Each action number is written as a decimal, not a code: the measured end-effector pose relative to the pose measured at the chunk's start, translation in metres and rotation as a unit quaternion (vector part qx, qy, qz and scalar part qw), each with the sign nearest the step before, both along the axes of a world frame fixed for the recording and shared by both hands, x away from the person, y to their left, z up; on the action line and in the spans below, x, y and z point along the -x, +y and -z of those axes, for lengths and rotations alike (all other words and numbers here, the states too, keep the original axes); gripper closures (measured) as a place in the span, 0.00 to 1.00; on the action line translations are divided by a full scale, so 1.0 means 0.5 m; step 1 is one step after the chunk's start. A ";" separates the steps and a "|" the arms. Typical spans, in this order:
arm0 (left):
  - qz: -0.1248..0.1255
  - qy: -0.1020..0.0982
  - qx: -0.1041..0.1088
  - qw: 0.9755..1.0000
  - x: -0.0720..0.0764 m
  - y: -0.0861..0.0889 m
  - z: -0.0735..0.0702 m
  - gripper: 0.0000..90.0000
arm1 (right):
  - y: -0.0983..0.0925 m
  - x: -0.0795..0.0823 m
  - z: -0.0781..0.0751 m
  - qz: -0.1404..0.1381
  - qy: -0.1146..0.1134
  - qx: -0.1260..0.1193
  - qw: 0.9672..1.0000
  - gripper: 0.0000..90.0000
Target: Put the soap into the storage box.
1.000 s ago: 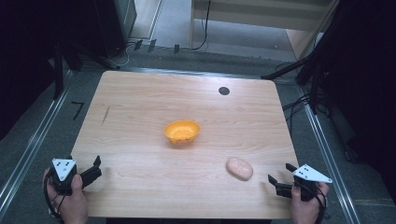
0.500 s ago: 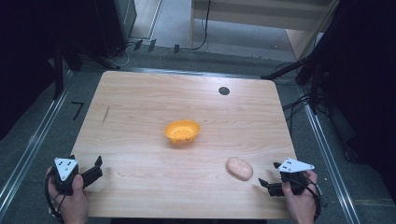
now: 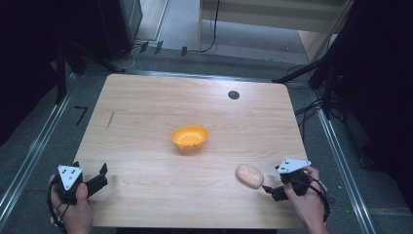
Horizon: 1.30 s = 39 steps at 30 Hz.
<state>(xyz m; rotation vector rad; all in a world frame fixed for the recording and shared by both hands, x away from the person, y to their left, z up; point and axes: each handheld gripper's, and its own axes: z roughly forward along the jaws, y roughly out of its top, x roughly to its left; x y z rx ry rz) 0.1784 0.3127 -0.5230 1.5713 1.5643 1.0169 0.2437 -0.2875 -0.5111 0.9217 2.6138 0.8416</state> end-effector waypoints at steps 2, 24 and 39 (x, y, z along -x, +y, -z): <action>0.001 0.001 0.000 1.000 0.000 0.000 0.000 0.15 | 0.004 -0.001 -0.002 -0.001 0.004 0.002 1.000 0.17; 0.004 0.003 -0.007 1.000 -0.002 -0.003 0.000 0.15 | 0.070 -0.034 -0.009 -0.052 0.050 0.047 0.996 0.20; 0.006 0.005 -0.015 1.000 -0.003 -0.007 0.001 0.15 | 0.106 -0.054 -0.001 -0.064 0.074 0.062 0.993 0.22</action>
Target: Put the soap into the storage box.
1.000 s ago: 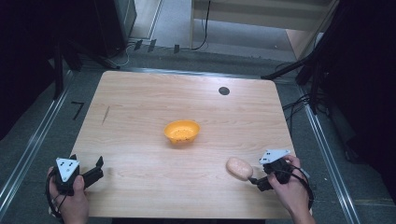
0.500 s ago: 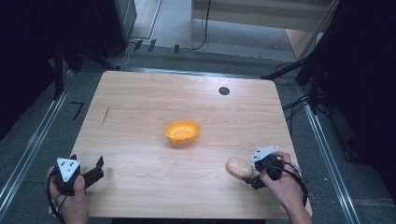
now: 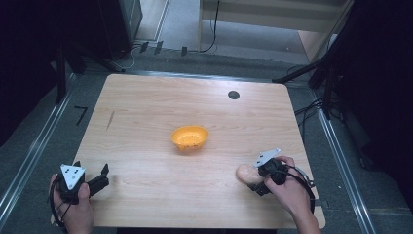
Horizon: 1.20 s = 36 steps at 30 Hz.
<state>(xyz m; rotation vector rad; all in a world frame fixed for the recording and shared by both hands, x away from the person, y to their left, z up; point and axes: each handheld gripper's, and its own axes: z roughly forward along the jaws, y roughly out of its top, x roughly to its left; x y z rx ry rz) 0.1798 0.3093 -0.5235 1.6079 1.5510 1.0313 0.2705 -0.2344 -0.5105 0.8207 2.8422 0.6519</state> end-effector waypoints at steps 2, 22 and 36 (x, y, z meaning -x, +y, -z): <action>-0.001 0.000 0.001 1.000 0.000 0.000 0.000 0.15 | 0.004 -0.003 0.000 0.002 0.002 0.000 1.000 0.23; 0.002 0.003 -0.006 1.000 -0.002 -0.002 0.000 0.15 | 0.036 -0.018 0.006 0.003 0.011 0.018 1.000 0.36; 0.004 0.006 -0.006 1.000 -0.002 -0.002 0.000 0.15 | 0.035 -0.023 0.011 0.003 0.017 0.018 1.000 0.36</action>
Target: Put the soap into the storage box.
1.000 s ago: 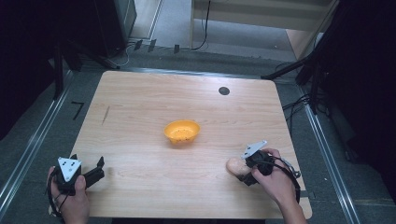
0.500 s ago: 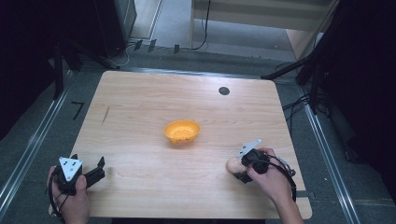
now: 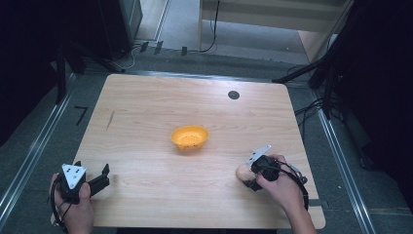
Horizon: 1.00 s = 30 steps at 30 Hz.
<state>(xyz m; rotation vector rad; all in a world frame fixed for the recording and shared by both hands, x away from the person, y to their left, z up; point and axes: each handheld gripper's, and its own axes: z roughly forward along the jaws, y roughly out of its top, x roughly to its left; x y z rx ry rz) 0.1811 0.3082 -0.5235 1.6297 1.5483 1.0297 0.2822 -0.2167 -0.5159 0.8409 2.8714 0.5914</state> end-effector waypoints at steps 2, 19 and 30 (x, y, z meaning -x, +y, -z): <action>-0.001 0.000 0.000 1.000 0.000 0.000 0.000 0.15 | 0.000 0.000 0.000 0.002 0.003 -0.002 1.000 0.36; -0.001 0.005 0.003 1.000 -0.002 0.002 0.000 0.15 | 0.003 -0.005 -0.002 -0.011 0.002 0.007 1.000 0.37; -0.003 0.006 0.007 1.000 -0.002 0.002 0.000 0.15 | 0.001 -0.014 -0.017 -0.025 -0.003 0.016 1.000 0.37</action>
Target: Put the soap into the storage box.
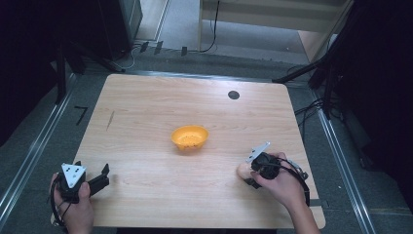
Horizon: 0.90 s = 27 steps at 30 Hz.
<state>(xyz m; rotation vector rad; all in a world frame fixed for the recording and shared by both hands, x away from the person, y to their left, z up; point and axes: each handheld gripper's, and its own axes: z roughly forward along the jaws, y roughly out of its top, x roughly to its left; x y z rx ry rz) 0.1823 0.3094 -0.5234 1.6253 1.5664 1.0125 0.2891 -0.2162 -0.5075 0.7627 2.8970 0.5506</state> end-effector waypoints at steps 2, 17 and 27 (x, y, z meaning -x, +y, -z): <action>0.000 0.000 0.000 1.000 0.000 0.000 0.000 0.15 | 0.007 -0.003 -0.014 -0.013 -0.002 -0.005 1.000 0.37; 0.001 -0.001 0.003 1.000 0.000 0.002 0.000 0.15 | 0.051 -0.043 -0.061 -0.072 -0.016 -0.001 0.997 0.37; 0.001 0.000 0.004 1.000 0.000 0.002 0.000 0.15 | 0.084 -0.080 -0.097 -0.102 -0.022 0.005 0.995 0.37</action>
